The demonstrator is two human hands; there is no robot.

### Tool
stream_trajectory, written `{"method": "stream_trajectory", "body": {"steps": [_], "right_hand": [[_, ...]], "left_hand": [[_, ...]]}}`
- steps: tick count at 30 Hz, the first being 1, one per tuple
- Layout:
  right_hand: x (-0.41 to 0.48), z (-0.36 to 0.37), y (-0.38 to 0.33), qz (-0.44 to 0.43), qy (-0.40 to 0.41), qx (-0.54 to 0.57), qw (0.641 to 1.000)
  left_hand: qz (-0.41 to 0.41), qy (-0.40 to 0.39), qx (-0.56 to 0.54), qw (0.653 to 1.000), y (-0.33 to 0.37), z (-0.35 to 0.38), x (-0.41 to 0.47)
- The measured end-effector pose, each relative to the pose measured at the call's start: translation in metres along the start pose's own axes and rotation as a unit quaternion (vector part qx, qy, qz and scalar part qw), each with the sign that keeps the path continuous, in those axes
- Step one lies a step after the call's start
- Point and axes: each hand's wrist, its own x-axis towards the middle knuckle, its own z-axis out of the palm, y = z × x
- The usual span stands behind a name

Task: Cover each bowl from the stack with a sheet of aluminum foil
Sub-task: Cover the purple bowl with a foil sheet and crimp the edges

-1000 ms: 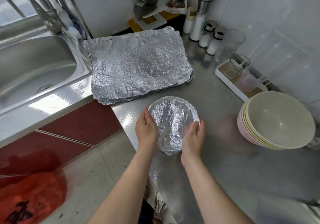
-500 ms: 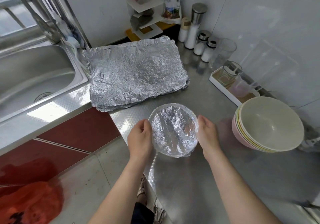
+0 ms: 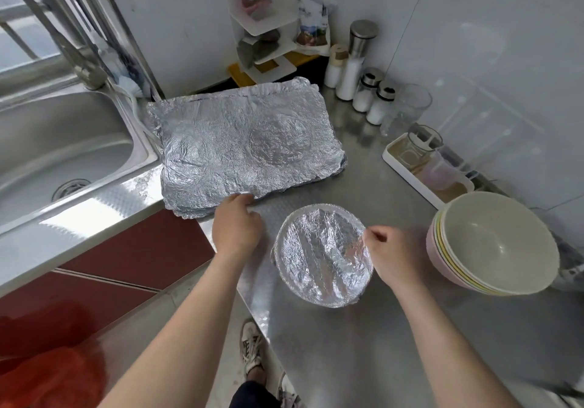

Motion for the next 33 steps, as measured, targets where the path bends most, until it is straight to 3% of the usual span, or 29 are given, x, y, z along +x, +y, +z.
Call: {"method": "stream_trajectory", "body": {"steps": [7,14,19,25,29,33], "right_hand": [[0.017,-0.010,-0.010,-0.080,-0.038,-0.137,0.987],[0.028,-0.006,-0.017,-0.100,-0.053,-0.176,0.978],[0.035,-0.004,-0.020,-0.087,-0.027,-0.119,0.989],[0.040,-0.026,-0.034,-0.049,-0.003,0.014,0.999],[0.041,-0.040,-0.045,-0.056,0.006,0.068,0.996],[0.042,-0.046,-0.055,-0.056,0.011,0.105,0.993]], "left_hand": [[0.091,-0.074,0.213,0.970,-0.021,0.005,0.058],[0.167,-0.048,0.236,0.956,-0.042,0.017,0.075],[0.206,-0.037,0.250,0.945,-0.044,0.020,0.073],[0.188,-0.026,0.258,0.947,-0.036,0.009,0.053],[0.202,-0.103,0.265,0.937,-0.020,0.010,0.015],[0.264,-0.210,0.329,0.882,-0.006,0.020,-0.032]]}}
